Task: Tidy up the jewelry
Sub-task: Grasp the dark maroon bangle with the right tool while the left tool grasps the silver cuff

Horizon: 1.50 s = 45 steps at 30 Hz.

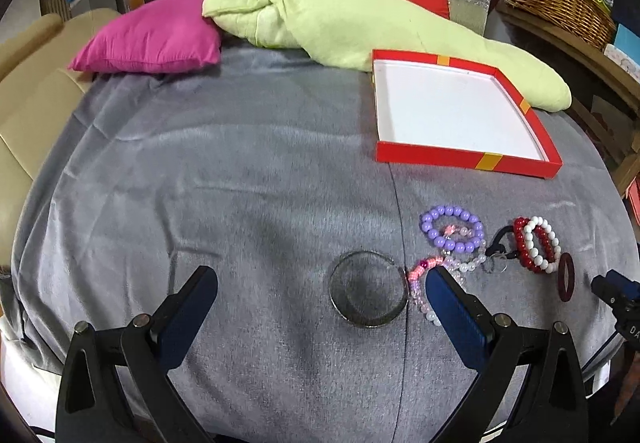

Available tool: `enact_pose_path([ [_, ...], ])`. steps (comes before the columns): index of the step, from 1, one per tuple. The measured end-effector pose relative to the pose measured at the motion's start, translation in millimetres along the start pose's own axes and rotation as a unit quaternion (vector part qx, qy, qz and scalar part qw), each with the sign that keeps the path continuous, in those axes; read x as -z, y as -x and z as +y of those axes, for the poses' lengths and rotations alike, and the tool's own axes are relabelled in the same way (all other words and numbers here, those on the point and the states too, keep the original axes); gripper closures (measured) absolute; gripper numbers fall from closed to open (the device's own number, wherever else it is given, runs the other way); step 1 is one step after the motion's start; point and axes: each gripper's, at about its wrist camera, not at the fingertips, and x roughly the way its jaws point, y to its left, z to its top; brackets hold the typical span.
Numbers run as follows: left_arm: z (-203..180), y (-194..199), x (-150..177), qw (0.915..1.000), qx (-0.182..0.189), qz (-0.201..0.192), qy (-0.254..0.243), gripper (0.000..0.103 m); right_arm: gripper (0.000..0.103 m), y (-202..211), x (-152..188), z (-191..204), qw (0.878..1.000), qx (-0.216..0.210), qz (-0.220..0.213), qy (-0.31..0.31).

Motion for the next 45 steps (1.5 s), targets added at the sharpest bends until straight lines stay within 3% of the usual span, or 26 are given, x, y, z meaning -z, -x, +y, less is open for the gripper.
enact_pose_path([
  [5,-2,-4,1,0.9997,0.008,0.020,-0.010,0.000,0.055,-4,0,11,1.000,-0.010,-0.001,0.013],
  [14,-7,-16,6,0.9970,0.050,0.056,-0.020,0.000,0.074,-38,-5,24,0.999,0.022,0.041,0.025],
  [16,-10,-18,8,0.9961,0.055,0.063,-0.029,0.000,0.080,-41,-5,26,0.999,0.026,0.036,0.031],
  [18,-8,-22,9,0.9960,0.048,0.069,-0.032,0.000,0.094,-42,-5,30,0.998,0.026,0.031,0.042],
  [19,-6,-24,10,0.9960,0.044,0.073,-0.029,0.000,0.095,-42,-4,32,0.998,0.029,0.028,0.047],
  [27,1,-32,15,0.9956,0.019,0.085,-0.035,0.000,0.096,-32,-2,24,0.999,0.019,0.018,0.032],
  [36,-4,-39,21,0.9922,0.026,0.108,-0.055,0.000,0.096,-30,-3,8,1.000,0.009,0.022,0.000],
  [45,-15,-34,23,0.9918,0.026,0.095,-0.082,0.000,0.096,-33,-2,4,1.000,-0.005,0.027,-0.011],
])
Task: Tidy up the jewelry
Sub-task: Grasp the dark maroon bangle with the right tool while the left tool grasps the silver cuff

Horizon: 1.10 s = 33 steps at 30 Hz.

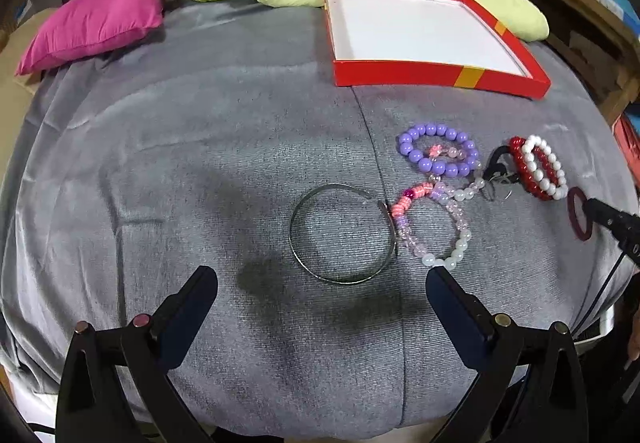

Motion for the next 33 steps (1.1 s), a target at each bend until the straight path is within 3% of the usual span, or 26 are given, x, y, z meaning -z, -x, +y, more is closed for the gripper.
enact_pose_path([
  [5,6,-7,0,0.9999,-0.010,0.009,0.007,0.000,0.094,0,0,-5,1.000,-0.017,0.009,-0.019],
  [7,7,-9,1,0.9998,-0.012,0.012,0.004,0.000,0.088,-1,0,-5,1.000,-0.014,0.011,-0.020],
  [9,6,-12,2,0.9998,-0.014,0.017,-0.001,0.000,0.061,-2,1,-4,1.000,-0.017,0.013,-0.021],
  [11,6,-15,2,0.9997,-0.013,0.021,-0.005,0.000,0.045,1,1,-2,0.999,-0.023,0.007,-0.022],
  [13,6,-19,-1,0.9997,-0.010,0.022,-0.003,0.000,0.046,2,2,1,1.000,-0.009,-0.005,-0.011],
  [15,11,-23,-3,0.9997,-0.001,0.024,0.005,0.000,0.073,-5,3,5,1.000,0.013,0.010,0.002],
  [16,12,-25,-5,0.9997,0.002,0.025,0.008,0.000,0.076,-6,4,6,1.000,0.024,0.011,0.008],
  [18,14,-28,-7,0.9996,0.007,0.023,0.014,0.000,0.092,-4,4,10,0.999,0.032,0.002,0.018],
  [26,21,-39,-23,0.9999,0.008,0.002,0.010,0.000,0.096,1,3,7,0.999,0.030,-0.010,0.011],
  [29,18,-41,-29,0.9999,0.009,-0.009,0.002,0.007,0.096,5,2,6,0.999,0.026,-0.017,0.010],
  [30,16,-40,-30,0.9999,0.010,-0.013,-0.001,0.012,0.096,6,1,6,0.999,0.025,-0.020,0.009],
  [33,14,-36,-32,0.9996,0.010,-0.024,-0.009,0.040,0.097,8,-2,7,0.999,0.017,-0.027,0.006],
])
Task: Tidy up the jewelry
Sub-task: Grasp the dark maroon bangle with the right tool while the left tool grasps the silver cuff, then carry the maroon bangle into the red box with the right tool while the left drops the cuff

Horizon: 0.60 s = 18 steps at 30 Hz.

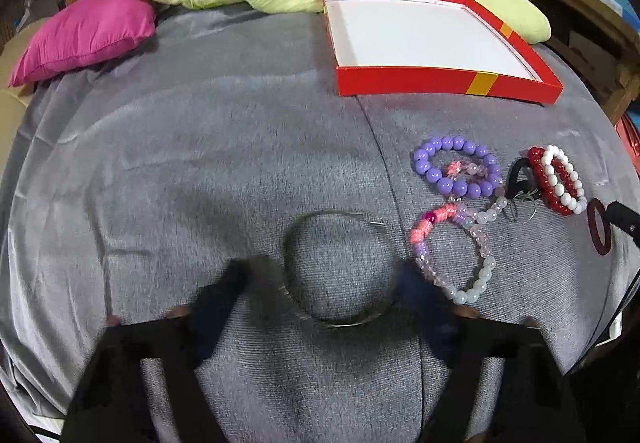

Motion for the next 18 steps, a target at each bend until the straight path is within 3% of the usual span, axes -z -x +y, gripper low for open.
enact_pose_path([
  [6,0,4,3,0.9999,0.010,-0.005,0.005,0.040,0.097,8,-6,-4,0.999,-0.038,-0.013,-0.020],
  [13,10,14,2,0.9995,-0.001,-0.021,0.022,0.040,0.096,4,-5,-12,0.998,-0.044,-0.005,-0.042],
  [14,10,14,2,0.9994,-0.004,-0.022,0.025,0.040,0.091,1,-5,-13,0.998,-0.046,0.002,-0.045],
  [17,12,15,0,0.9993,-0.006,-0.026,0.028,0.040,0.041,-6,-1,-13,0.998,-0.038,0.021,-0.040],
  [18,12,16,0,0.9992,-0.006,-0.027,0.028,0.040,0.043,-8,1,-11,0.999,-0.038,0.022,-0.032],
])
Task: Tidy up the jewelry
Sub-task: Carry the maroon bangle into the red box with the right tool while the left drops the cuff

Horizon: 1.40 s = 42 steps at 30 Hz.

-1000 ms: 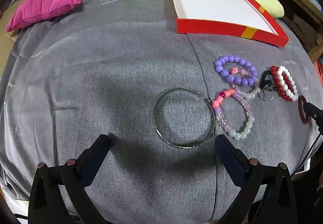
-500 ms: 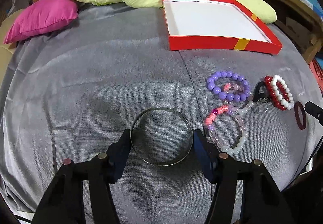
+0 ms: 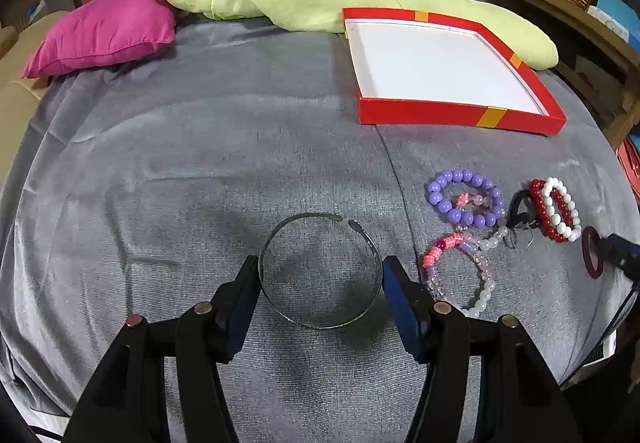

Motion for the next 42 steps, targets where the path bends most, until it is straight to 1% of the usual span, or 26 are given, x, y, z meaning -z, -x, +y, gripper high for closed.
enact_pose_path([
  [1,-1,2,0,1.0000,0.000,-0.003,-0.001,0.040,0.048,-2,1,3,1.000,0.005,0.004,0.012],
  [2,-2,4,0,1.0000,-0.002,-0.007,-0.003,0.040,0.074,-7,3,6,0.999,0.014,0.011,0.029],
  [3,-3,7,-2,0.9999,-0.005,-0.014,-0.005,0.040,0.090,-12,6,12,0.997,0.047,0.017,0.055],
  [4,-5,9,-2,0.9998,-0.005,-0.020,-0.006,0.040,0.095,-12,7,16,0.996,0.062,0.010,0.070],
  [5,-6,12,-4,0.9996,-0.003,-0.027,-0.006,0.040,0.098,-10,7,20,0.994,0.068,0.003,0.082],
  [6,-7,16,-7,0.9993,0.001,-0.038,-0.006,0.040,0.098,-8,6,21,0.994,0.066,-0.001,0.083],
  [8,-9,23,-16,0.9981,0.008,-0.060,-0.006,0.040,0.098,3,-1,21,0.995,0.060,-0.030,0.073],
  [9,-11,26,-21,0.9974,0.010,-0.071,-0.006,0.040,0.098,12,-8,19,0.995,0.054,-0.052,0.060],
  [11,-17,30,-36,0.9951,0.013,-0.098,-0.009,0.040,0.098,23,-24,15,0.996,0.035,-0.078,0.035],
  [12,-19,32,-43,0.9936,0.013,-0.111,-0.010,0.040,0.098,27,-37,15,0.995,0.018,-0.092,0.020],
  [15,-28,31,-68,0.9887,0.020,-0.148,-0.013,0.040,0.098,23,-63,20,0.994,0.013,-0.113,0.006],
  [19,-38,14,-91,0.9862,0.027,-0.164,-0.006,0.040,0.098,4,-94,27,0.993,-0.005,-0.114,-0.021],
  [23,-49,-16,-105,0.9892,0.030,-0.144,0.003,0.040,0.098,-24,-120,33,0.994,0.007,-0.109,-0.025],
  [28,-59,-43,-119,0.9918,0.028,-0.124,0.010,0.040,0.098,-65,-141,32,0.997,0.009,-0.074,-0.023],
  [33,-60,-67,-127,0.9956,0.024,-0.086,0.029,0.040,0.097,-92,-147,36,0.999,0.011,-0.043,-0.009],
  [34,-62,-70,-126,0.9965,0.022,-0.076,0.028,0.040,0.097,-96,-147,35,0.999,0.012,-0.038,-0.008],
  [37,-71,-70,-123,0.9972,0.004,-0.075,0.005,0.039,0.096,-106,-146,33,1.000,0.018,-0.024,-0.004],
  [38,-73,-69,-121,0.9974,0.004,-0.072,0.000,0.040,0.096,-106,-146,33,1.000,0.017,-0.022,-0.004],
  [41,-74,-79,-116,0.9994,0.020,-0.027,-0.002,0.040,0.096,-105,-143,31,1.000,0.020,-0.012,-0.003],
  [42,-74,-77,-114,0.9992,0.021,-0.034,0.000,0.040,0.096,-106,-142,30,1.000,0.020,-0.007,-0.005],
])
